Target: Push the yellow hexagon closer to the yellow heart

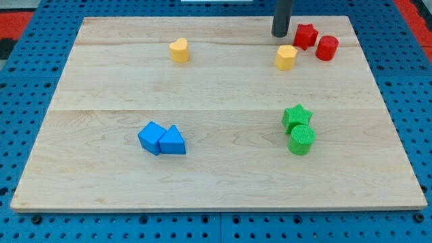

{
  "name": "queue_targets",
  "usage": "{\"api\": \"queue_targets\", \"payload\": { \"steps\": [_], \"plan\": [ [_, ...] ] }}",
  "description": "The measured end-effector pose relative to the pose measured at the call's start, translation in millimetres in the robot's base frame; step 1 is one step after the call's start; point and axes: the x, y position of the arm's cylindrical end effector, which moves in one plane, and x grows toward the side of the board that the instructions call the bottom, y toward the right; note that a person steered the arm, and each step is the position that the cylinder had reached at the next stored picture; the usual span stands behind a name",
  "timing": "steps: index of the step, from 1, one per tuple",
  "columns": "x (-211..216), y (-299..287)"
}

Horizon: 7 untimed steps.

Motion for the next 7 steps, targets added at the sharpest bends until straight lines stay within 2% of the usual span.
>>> {"api": "queue_targets", "payload": {
  "steps": [2, 4, 7],
  "plan": [
    [-4.0, 52.3],
    [0.0, 22.5],
    [70.8, 28.8]
  ]
}}
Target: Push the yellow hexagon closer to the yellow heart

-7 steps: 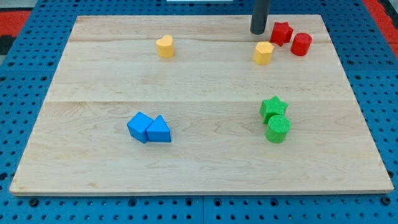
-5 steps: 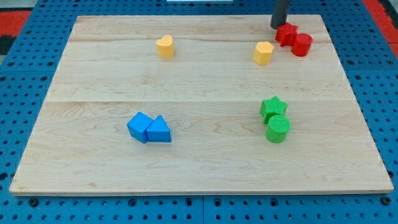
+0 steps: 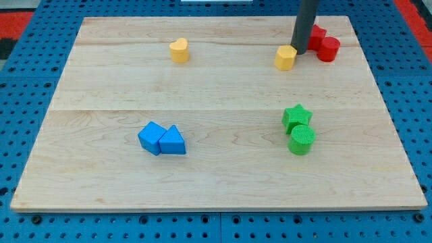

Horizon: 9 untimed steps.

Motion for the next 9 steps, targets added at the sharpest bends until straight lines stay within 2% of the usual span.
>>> {"api": "queue_targets", "payload": {
  "steps": [2, 4, 5, 7, 9],
  "plan": [
    [36.2, -24.8],
    [58.5, -109.8],
    [55.5, -139.9],
    [32.0, -163.6],
    [13.8, -165.0]
  ]
}}
